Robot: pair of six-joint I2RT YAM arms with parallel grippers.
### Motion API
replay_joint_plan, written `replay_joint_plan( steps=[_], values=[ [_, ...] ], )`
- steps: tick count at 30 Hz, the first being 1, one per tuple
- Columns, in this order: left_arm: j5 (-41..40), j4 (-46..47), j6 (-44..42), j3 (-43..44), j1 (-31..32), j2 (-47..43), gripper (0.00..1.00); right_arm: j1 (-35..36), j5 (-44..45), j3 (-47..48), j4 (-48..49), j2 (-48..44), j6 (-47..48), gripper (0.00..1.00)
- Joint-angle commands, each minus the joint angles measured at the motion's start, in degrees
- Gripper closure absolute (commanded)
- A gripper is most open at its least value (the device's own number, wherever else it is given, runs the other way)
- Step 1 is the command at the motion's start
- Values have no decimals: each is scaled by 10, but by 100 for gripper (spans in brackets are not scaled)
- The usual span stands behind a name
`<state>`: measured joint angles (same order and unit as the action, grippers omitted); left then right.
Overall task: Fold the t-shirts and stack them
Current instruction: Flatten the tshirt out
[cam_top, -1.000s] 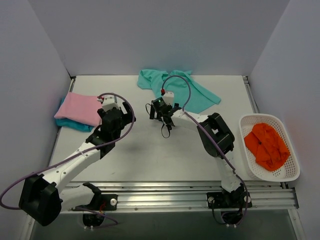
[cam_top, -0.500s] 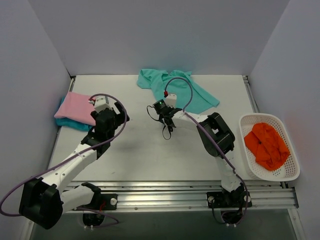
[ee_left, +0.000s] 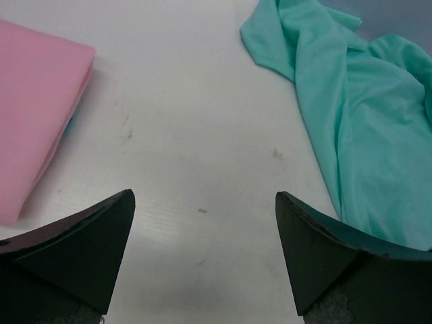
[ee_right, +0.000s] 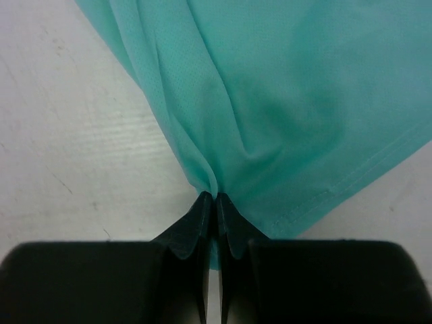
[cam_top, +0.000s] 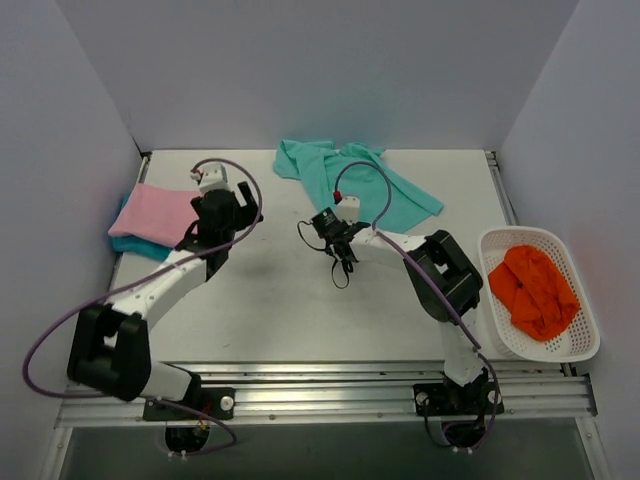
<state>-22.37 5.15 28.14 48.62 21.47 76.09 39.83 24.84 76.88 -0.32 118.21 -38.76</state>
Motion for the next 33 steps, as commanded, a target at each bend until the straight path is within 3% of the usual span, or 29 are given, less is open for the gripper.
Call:
replay_joint_plan(
  steps=[1, 6, 10, 12, 19, 24, 27, 30, 33],
  values=[
    [88, 37, -48, 120, -12, 130, 6, 9, 35, -38, -87, -81, 4, 100],
    [224, 54, -33, 317, -37, 323, 6, 11, 60, -66, -100, -191, 7, 100],
    [275, -6, -20, 479, -48, 500, 5, 5, 80, -64, -116, -240, 16, 100],
    [297, -22, 9, 522, -62, 537, 3, 1, 84, -48, -128, -245, 19, 100],
    [316, 53, 109, 488, -84, 551, 3, -25, 136, -17, -167, -279, 19, 100],
    [293, 97, 116, 441, -86, 534, 3, -141, 145, -18, -179, -326, -11, 100],
    [305, 96, 112, 456, -93, 539, 3, -197, 161, -40, -178, -378, -33, 100],
    [326, 76, 116, 486, -102, 557, 3, -207, 183, -86, -160, -428, -42, 100],
    [348, 92, 135, 498, -112, 563, 3, -207, 146, -142, -151, -441, -41, 100]
  ],
)
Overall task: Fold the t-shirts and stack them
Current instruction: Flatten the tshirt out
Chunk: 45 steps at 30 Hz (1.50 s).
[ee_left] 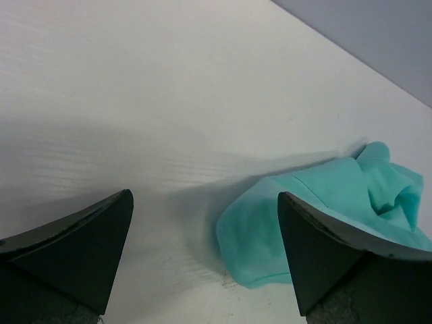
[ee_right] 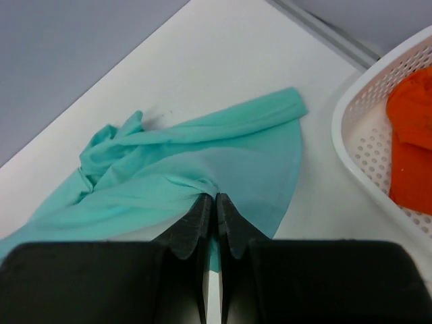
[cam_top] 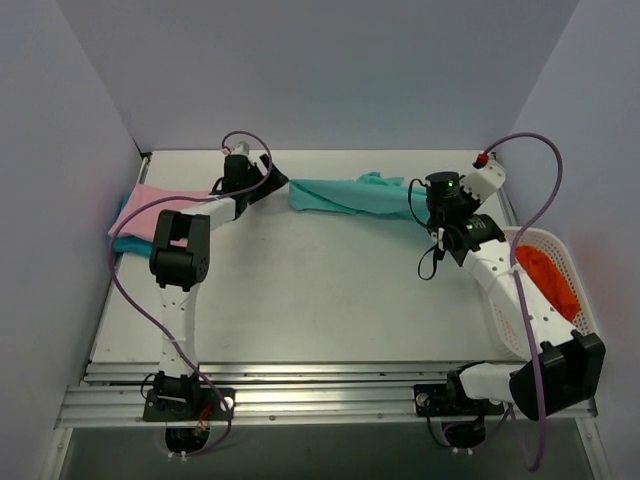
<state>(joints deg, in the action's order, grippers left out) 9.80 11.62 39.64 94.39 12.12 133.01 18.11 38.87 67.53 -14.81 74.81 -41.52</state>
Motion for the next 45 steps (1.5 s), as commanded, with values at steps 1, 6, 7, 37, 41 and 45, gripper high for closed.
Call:
replay_joint_plan(
  steps=[1, 6, 7, 37, 41, 45],
  values=[
    [41, 30, 23, 49, -20, -7, 3, 13, -37, -62, -1, -1, -13, 100],
    [61, -10, -21, 108, -13, -13, 3, 82, -47, -175, 25, 17, -55, 100],
    [65, -25, -30, 123, -12, -9, 3, 103, -38, -186, 25, 25, -65, 100],
    [109, -380, -195, 528, 149, 152, 6, 101, 10, -209, 0, -15, -70, 100],
    [63, -446, -252, 606, 190, 192, 6, 102, 2, -217, 11, -10, -73, 100],
    [-55, -430, -300, 551, 229, 185, 6, 101, 1, -224, 12, -12, -73, 100]
  ],
)
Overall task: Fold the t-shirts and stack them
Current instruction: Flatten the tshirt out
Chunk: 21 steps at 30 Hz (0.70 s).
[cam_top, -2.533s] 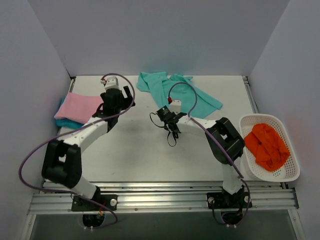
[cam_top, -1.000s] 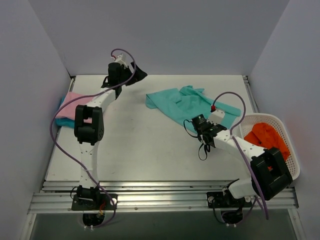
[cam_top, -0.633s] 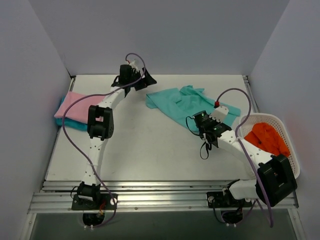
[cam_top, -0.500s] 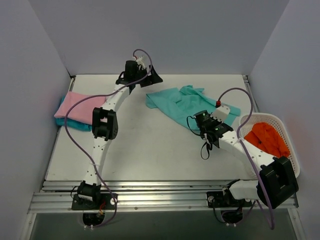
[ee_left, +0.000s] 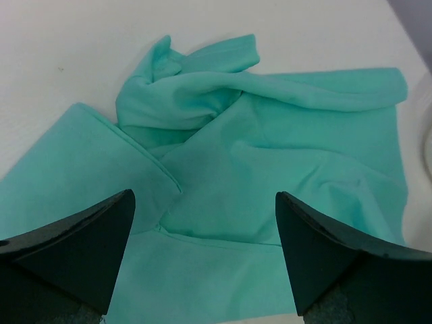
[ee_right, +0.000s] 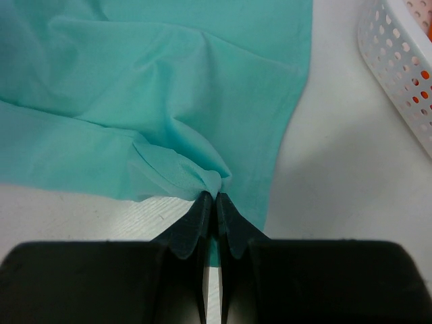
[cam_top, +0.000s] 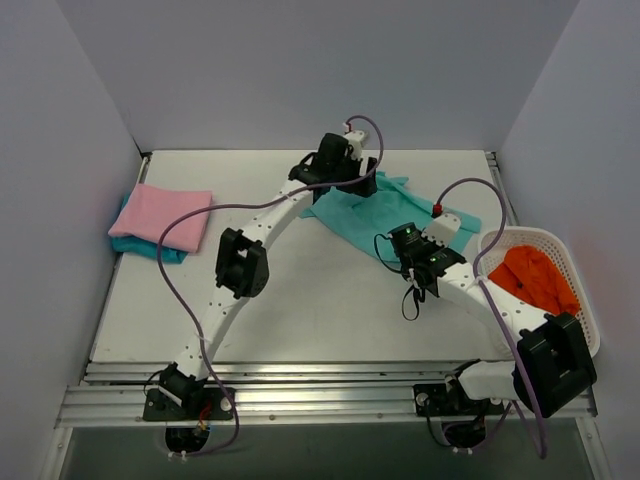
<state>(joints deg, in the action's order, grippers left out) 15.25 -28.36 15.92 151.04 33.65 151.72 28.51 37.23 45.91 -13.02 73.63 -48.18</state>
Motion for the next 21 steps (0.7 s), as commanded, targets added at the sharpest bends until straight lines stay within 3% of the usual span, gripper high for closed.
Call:
replay_joint_plan(
  steps=[1, 4, 7, 21],
  values=[
    [-137, -30, -91, -20, 30, 0, 6, -3, 18, -8, -7, 0, -6, 100],
    [-259, -38, -147, -8, 49, 22, 6, -3, 19, -10, -10, -7, -6, 100],
    [-312, -50, -157, 13, 58, 49, 6, -4, 19, -17, -9, -12, -4, 100],
    [-326, -17, -125, 11, 19, 66, 6, -9, 13, -27, 11, 9, 2, 100]
  ],
)
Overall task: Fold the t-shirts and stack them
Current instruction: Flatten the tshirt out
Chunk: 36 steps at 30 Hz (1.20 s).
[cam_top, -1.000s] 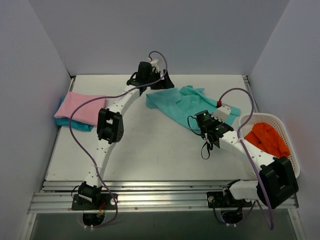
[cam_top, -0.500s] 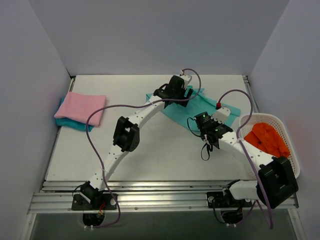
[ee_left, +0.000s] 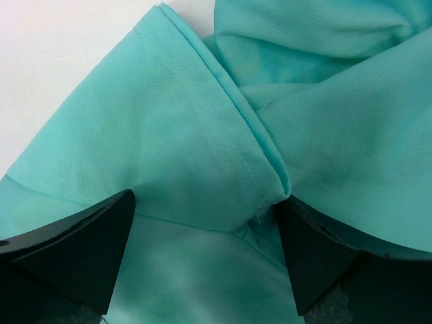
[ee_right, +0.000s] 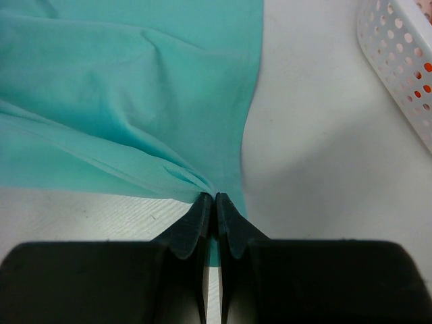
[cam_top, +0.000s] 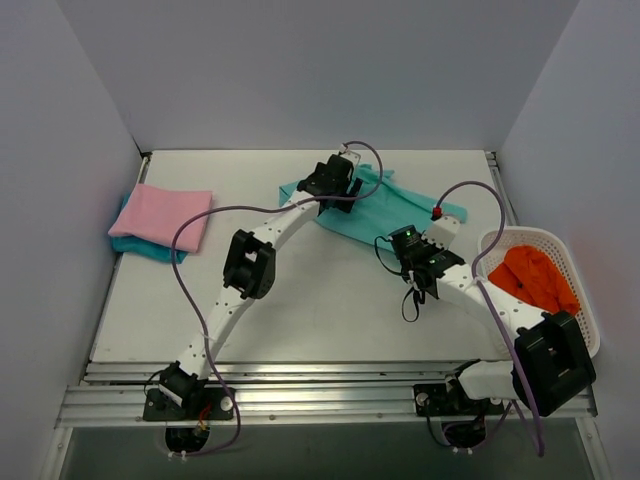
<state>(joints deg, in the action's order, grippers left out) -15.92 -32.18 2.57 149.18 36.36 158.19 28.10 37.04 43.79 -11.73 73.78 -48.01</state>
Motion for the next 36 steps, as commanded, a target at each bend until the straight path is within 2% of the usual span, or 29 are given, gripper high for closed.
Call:
replay_joint_plan(
  steps=[1, 9, 30, 35, 36],
  values=[
    [-14, 26, 12, 30, -10, 0, 6, -5, 14, -5, 2, 9, 0, 100],
    [0, 59, 22, 7, -10, -31, 5, -8, 10, -6, 15, 37, 5, 100],
    [27, 74, 51, 48, -27, -12, 5, -9, 0, -3, 25, 56, 13, 100],
    [20, 78, 60, 33, -31, -17, 0, -9, 0, -1, 24, 62, 12, 100],
    [19, 83, 60, 30, -32, -17, 6, -9, 0, 0, 23, 63, 13, 100]
  ],
)
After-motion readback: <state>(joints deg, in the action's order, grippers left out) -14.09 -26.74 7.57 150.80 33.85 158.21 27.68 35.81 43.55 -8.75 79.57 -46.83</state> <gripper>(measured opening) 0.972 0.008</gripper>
